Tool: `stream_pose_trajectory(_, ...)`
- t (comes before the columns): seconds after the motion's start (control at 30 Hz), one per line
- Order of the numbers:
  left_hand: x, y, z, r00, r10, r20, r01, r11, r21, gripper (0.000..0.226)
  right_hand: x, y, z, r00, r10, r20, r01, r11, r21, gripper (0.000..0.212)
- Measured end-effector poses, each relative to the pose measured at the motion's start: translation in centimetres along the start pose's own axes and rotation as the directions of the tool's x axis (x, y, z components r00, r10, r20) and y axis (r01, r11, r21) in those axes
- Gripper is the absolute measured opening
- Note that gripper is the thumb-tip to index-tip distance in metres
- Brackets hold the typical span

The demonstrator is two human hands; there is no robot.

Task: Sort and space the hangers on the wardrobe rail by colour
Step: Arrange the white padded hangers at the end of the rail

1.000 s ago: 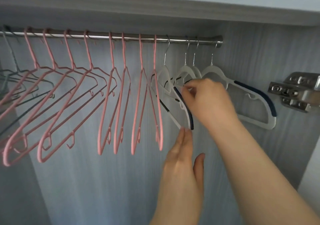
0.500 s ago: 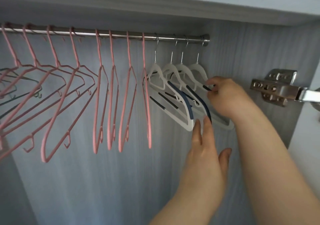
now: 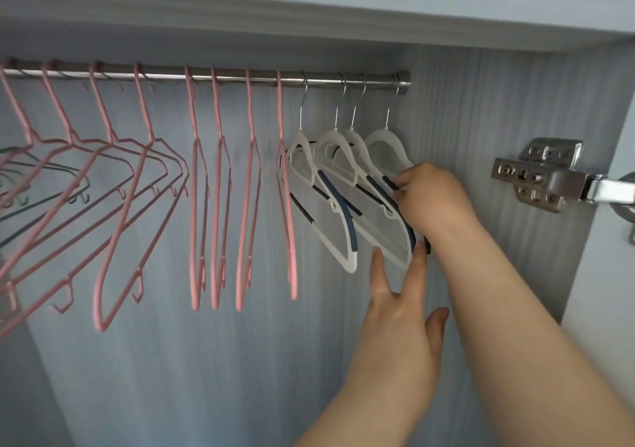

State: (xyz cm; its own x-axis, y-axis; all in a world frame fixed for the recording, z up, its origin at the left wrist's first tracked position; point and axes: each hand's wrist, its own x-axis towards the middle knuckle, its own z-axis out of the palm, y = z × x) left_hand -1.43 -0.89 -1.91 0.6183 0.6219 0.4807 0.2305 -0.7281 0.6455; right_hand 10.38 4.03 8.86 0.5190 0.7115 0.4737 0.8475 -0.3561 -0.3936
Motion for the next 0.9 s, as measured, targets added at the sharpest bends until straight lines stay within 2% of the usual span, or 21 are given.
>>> stream_pose_trajectory(0.33,-0.3,-0.2,0.3,1.0,0.012,0.017,-0.012,1.0,-0.014,0.07,0.3,0.3,-0.4,0.999,0.041,0.008,-0.041,0.998,-0.043,0.027)
stream_pose_trajectory(0.47,-0.5,-0.3,0.3,1.0,0.022,0.016,-0.021,1.0,-0.019,0.066,0.2,0.5,-0.6,0.997,0.076,0.007,-0.076,0.997,0.016,0.026)
stream_pose_trajectory(0.6,-1.0,-0.6,0.2,0.999,0.045,0.007,-0.045,0.999,-0.027,0.067,-0.2,0.6,-0.3,0.997,0.039,-0.063,-0.036,0.999,0.037,0.026)
stream_pose_trajectory(0.77,-1.3,-0.9,0.2,0.999,0.045,-0.013,-0.045,0.999,-0.018,0.069,-0.6,0.1,-0.4,0.999,0.037,-0.04,-0.035,0.998,0.051,0.027)
stream_pose_trajectory(0.9,-1.4,-1.1,0.2,0.998,0.05,-0.027,-0.051,0.999,-0.017,0.069,-0.8,0.0,-0.6,0.996,0.026,-0.088,-0.021,0.998,0.058,0.027)
